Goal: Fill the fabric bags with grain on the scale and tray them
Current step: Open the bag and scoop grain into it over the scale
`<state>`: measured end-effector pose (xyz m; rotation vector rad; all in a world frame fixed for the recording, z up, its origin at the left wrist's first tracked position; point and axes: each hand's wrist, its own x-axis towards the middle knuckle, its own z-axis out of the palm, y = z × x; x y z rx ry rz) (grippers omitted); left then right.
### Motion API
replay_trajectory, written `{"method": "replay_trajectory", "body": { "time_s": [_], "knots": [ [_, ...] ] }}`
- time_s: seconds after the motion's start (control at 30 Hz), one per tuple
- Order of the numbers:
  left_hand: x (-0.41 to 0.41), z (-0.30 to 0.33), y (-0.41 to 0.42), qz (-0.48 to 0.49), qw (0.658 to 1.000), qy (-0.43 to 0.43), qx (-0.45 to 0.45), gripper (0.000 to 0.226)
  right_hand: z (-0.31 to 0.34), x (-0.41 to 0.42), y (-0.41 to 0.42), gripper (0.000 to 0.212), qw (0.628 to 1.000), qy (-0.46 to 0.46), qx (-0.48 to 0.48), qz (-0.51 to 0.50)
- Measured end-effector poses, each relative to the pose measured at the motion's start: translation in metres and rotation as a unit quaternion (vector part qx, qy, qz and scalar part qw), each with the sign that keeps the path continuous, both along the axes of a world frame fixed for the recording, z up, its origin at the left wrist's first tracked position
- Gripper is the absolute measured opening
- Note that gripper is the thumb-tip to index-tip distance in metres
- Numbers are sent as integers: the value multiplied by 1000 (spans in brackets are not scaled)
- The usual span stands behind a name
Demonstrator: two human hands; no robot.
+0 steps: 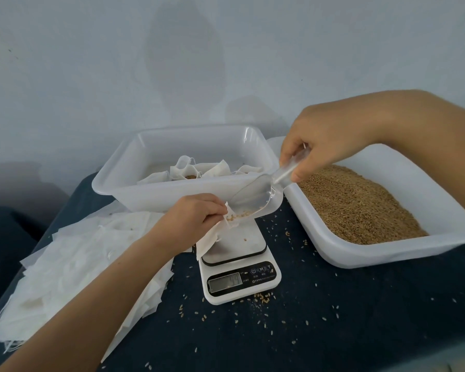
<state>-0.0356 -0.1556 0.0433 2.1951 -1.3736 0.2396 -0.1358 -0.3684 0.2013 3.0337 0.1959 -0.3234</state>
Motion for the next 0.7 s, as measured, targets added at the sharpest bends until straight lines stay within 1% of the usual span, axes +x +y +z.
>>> {"method": "replay_trajectory", "body": {
  "time_s": [0.07,0.13,0.27,0.37,0.57,0.7],
  "knots": [
    [0,1,0,1,1000,3,-1,15,5,1,5,20,1000,7,-7,8],
    [0,1,0,5,1000,6,-3,15,10,4,11,23,999,21,-21,12],
    [-1,0,-1,13,1000,14,-5,16,16,14,28,29,995,39,-94,17],
    [-1,0,-2,19,1000,19,-6,15,20,25,42,30,991,44,-123,16],
    [-2,2,0,25,999,21,-13,14,30,39,60,21,990,45,-130,5],
    [2,3,2,34,999,19,-26,14,36,41,56,25,993,31,-112,-12]
  ]
}}
